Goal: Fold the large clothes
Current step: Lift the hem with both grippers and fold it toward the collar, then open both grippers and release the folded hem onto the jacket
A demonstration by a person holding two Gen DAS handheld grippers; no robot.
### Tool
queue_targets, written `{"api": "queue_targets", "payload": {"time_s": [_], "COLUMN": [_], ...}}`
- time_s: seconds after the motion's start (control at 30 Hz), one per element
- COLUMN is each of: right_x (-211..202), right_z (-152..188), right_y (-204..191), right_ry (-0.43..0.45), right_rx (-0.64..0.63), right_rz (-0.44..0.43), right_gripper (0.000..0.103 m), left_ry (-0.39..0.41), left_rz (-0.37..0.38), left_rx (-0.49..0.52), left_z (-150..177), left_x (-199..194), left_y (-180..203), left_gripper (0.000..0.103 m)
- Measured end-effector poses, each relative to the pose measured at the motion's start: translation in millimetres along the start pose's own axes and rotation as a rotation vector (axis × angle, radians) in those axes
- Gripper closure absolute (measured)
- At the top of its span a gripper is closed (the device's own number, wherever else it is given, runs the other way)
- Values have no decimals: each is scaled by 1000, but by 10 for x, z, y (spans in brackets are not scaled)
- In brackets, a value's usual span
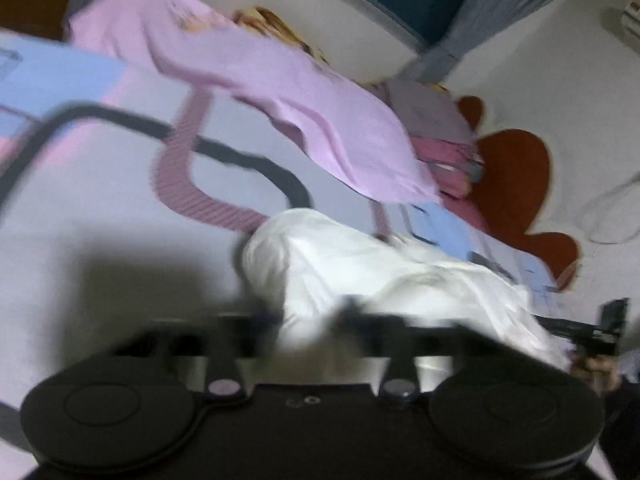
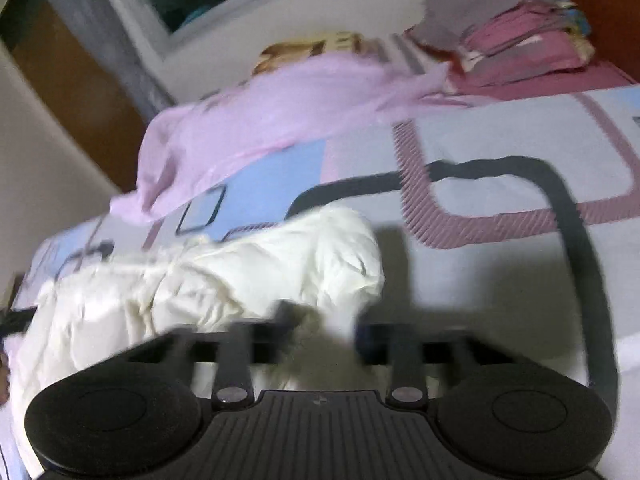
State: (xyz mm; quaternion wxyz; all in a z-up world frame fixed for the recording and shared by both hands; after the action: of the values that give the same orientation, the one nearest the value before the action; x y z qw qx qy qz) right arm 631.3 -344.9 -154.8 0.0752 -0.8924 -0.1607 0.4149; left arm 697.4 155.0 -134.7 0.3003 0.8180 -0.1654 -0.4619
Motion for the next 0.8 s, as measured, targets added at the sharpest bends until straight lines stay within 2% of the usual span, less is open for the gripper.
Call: {"api": "queue_targets", "payload": {"time_s": [0.07, 0.17, 0.23, 0.3, 0.33, 0.4, 0.43, 0.47, 0.57, 0.6, 0.63, 0.67, 0.7, 0.73, 0.77, 0.8], "right_x": [-167, -518, -554, -433, -285, -14, 195, 284, 285, 256, 192, 59, -122, -347, -497, -607], "right_z": [4, -24, -90, -133, -118, -10, 102, 187, 268, 267, 245, 211, 187, 162, 97, 59], "right_y": [7, 75, 104, 149, 193, 266, 285, 298, 312, 316, 316, 294, 265, 224, 156, 75], "right_ry": [91, 257, 291, 266, 225, 127, 48, 22, 59, 58, 55, 68, 129, 215, 249, 271], "right_rx": [-4, 24, 12, 27, 43, 64, 56, 47, 65, 64, 63, 59, 41, 18, 15, 4], "right_rz": [8, 3, 38, 71, 99, 147, 175, 205, 227, 228, 258, 320, 384, 398, 385, 363], "right_gripper": [95, 95, 95, 95, 95, 95, 95, 95, 95, 90, 77, 31, 6, 6, 7, 13], "left_ry": [54, 189, 237, 248, 230, 171, 129, 108, 132, 139, 155, 201, 259, 322, 350, 357], "left_rz": [31, 115, 101, 57, 12, -116, -154, -186, -212, -230, -260, -317, -355, -356, -321, -271], "left_rx": [28, 71, 117, 151, 163, 186, 170, 175, 179, 187, 188, 185, 178, 175, 174, 169], "left_z": [-1, -10, -83, -172, -207, -196, -164, -110, -29, -19, -16, -26, -47, -37, 16, 65], "left_x": [-110, -410, -448, -327, -190, 157, 321, 451, 506, 479, 429, 320, 244, 59, -127, -262], "left_y": [45, 208, 359, 463, 489, 421, 333, 274, 206, 210, 209, 202, 237, 262, 317, 397], "left_gripper": [96, 97, 97, 97, 97, 97, 95, 94, 85, 73, 44, 28, 8, 13, 17, 26]}}
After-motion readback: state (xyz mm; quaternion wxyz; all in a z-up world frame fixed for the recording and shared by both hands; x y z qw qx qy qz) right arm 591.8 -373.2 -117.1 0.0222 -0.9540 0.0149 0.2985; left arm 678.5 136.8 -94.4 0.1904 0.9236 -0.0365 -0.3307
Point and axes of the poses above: each gripper's, at about its wrist camera, not at the fingertips, and x roughly the way its jaws point, y to its right, z to its underside, the point moved 3 cm from there along x, roughly the way its jaws point, and after that the axes turned 13 degrees about -x, right-handed, at the moved point
